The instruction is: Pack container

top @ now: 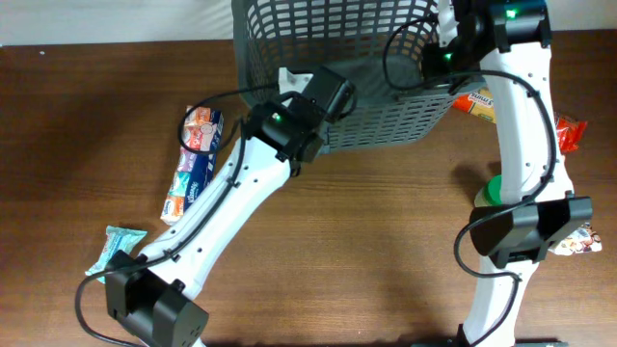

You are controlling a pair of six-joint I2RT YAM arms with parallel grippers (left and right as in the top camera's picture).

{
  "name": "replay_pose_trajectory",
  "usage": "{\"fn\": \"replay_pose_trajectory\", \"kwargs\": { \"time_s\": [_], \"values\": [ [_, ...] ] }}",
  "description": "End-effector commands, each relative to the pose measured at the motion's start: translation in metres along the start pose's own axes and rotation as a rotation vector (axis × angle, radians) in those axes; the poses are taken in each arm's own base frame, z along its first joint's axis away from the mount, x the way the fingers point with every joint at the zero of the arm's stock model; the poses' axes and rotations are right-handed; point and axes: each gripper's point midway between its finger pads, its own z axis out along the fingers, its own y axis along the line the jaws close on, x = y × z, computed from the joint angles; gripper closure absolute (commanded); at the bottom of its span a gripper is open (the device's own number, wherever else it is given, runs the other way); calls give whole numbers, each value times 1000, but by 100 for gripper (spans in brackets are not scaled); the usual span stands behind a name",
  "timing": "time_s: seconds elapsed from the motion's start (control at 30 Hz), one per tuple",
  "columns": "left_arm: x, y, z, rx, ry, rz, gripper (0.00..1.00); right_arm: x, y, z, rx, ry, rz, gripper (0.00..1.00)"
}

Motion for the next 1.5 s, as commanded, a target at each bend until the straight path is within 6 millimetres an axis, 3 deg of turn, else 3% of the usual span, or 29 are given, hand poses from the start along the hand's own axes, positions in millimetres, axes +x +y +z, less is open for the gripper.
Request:
{"fn": "replay_pose_trajectory", "kwargs": {
  "time_s": [0.0,0.4,0.53,0.77,0.87,0.93,1.1,1.17,1.33,1.4,1.47],
  "values": [
    [-11,16,4,-47,-18,-37,98,4,9,6,-18,24,-8,96],
    [-14,30,6,-69,-10,-59,98,7,11,6,-19,34,-13,96],
    [-13,31,3,-68,-8,-56,88,4,12,6,-20,25,-14,96],
    [-17,35,-15,-50,-34,-24,63,-6,12,-1,-22,-22,-14,63],
    [-19,37,-22,-42,-46,-31,55,-11,15,-8,-36,-47,-14,55],
    [-20,38,-26,-37,-53,-33,51,-15,19,-16,-60,-74,-16,38],
    [-19,37,-38,-24,-64,-27,45,-30,32,-50,-135,-175,-26,9],
    [-17,36,-44,-16,-67,-20,39,-32,39,-67,-175,-213,-52,2],
    [-12,36,-66,9,-83,-8,24,-32,50,-120,-239,-323,-78,1],
    [-14,40,-78,23,-103,-16,2,-32,47,-145,-227,-383,-81,1],
    [-16,47,-93,41,-131,-31,0,-29,39,-172,-195,-448,-76,1]
  ]
}}
